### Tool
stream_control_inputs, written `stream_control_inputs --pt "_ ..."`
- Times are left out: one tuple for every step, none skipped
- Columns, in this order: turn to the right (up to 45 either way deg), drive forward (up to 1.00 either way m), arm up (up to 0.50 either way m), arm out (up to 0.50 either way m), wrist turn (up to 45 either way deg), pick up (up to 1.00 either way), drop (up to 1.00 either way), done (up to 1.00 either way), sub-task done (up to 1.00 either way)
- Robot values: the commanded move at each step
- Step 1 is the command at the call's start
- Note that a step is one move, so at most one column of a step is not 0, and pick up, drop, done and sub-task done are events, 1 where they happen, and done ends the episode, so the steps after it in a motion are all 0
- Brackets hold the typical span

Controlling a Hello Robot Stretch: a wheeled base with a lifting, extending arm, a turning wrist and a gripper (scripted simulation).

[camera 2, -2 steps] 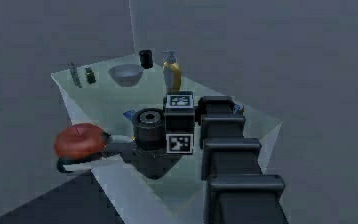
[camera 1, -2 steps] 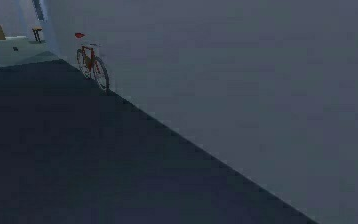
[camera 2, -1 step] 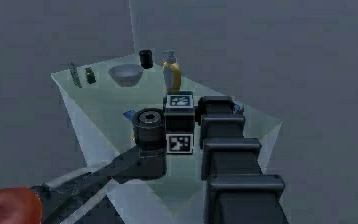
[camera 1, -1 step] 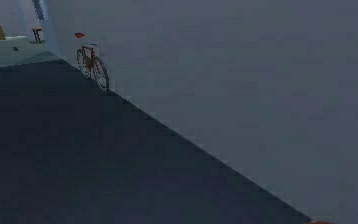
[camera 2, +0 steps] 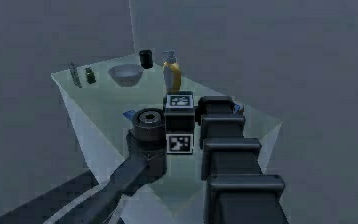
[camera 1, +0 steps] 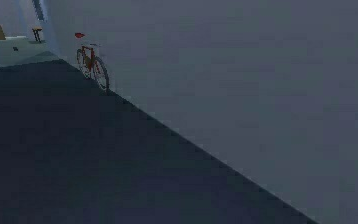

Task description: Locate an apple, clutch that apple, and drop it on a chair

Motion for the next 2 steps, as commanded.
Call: stream_control_inputs --pt "0.0 0.0 0.0 -0.1 0.0 0.0 0.0 0.0 0.0" --pt "-45.0 0.0 0.0 0.0 0.0 0.0 0.0 0.0 0.0"
